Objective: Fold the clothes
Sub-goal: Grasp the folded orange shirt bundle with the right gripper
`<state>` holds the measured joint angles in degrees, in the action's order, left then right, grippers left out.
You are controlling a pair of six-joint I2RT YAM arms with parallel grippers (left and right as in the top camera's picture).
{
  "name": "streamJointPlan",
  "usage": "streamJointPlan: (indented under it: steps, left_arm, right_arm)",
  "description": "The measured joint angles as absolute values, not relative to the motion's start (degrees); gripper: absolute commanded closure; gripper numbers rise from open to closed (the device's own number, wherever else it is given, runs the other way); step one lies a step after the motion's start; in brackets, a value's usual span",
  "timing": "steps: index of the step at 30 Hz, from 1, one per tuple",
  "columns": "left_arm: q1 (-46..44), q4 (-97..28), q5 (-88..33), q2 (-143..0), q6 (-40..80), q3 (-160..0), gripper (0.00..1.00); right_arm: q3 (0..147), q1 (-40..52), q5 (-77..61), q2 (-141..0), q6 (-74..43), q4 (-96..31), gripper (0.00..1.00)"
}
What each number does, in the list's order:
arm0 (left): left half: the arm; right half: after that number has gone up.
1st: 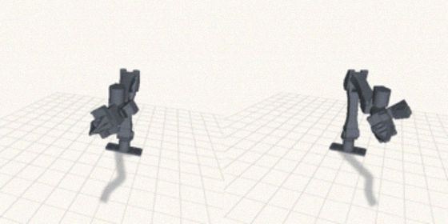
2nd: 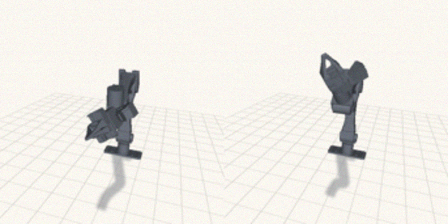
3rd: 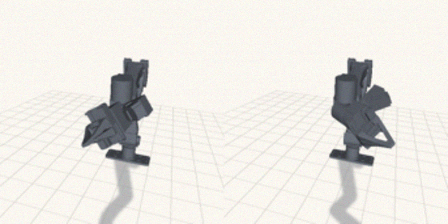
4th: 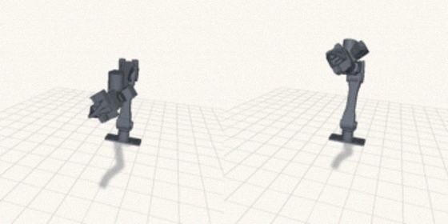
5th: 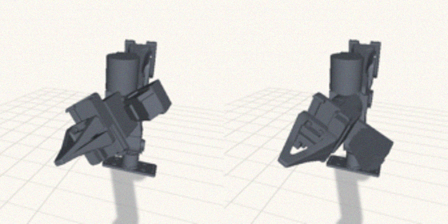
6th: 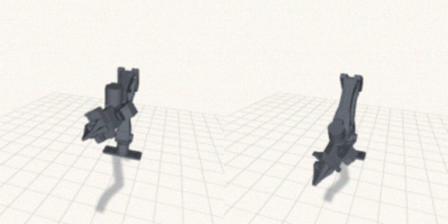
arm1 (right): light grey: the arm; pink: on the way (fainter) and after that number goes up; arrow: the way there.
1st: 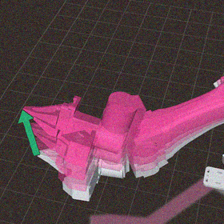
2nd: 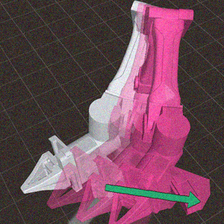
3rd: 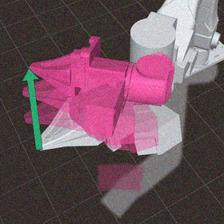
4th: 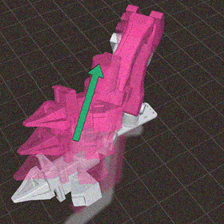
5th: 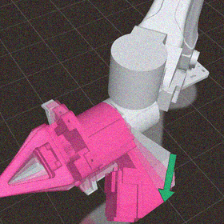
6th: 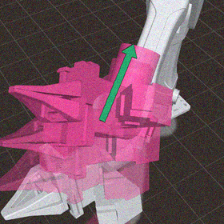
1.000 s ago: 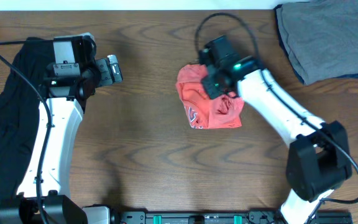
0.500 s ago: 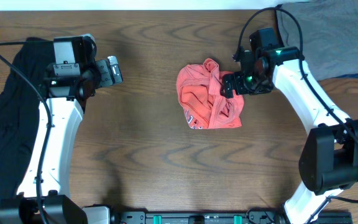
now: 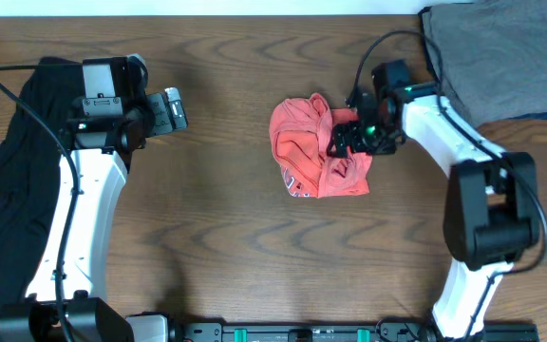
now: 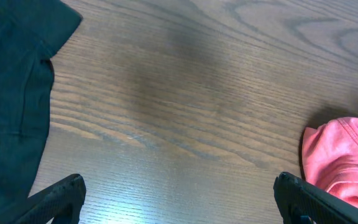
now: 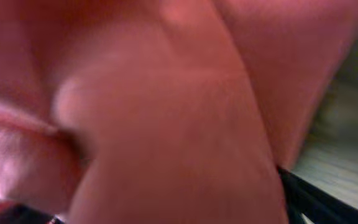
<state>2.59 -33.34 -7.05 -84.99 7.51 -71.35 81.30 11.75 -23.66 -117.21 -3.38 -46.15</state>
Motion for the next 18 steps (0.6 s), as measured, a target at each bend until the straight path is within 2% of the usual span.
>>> streamJointPlan:
  steps: [1,3,6,7,8,18]
  left_arm:
    - [2.6,-33.4,-7.0,-85.0,7.5,-71.4,0.02]
    - [2.6,-33.4,-7.0,-85.0,7.5,-71.4,0.02]
    - [2.6,-33.5,-7.0,-85.0,7.5,-71.4,0.02]
    - [2.6,-33.5,-7.0,-85.0,7.5,-71.4,0.02]
    - [2.6,-33.5,-7.0,-85.0,7.5,-71.4,0.02]
    - [2.6,-33.5,-7.0,-85.0,7.5,-71.4,0.02]
  right_arm:
    - [81.3,11.7,-24.0,-118.2,-3.9,-45.9,0.23]
    - [81.3,11.4,-24.7,-118.6,-5.0,-45.7,0.43]
    - [81.3,11.1,-27.3,-119.9,-6.6,-44.9,0.89]
    - [81.3,11.1,-28.3,-120.2,-6.8,-44.6,0.96]
    - [81.3,11.2,-30.0,-120.6,-7.0,-44.1,0.99]
    - [81.9,7.7,-46.0,-120.5,-6.9,-40.0,0.99]
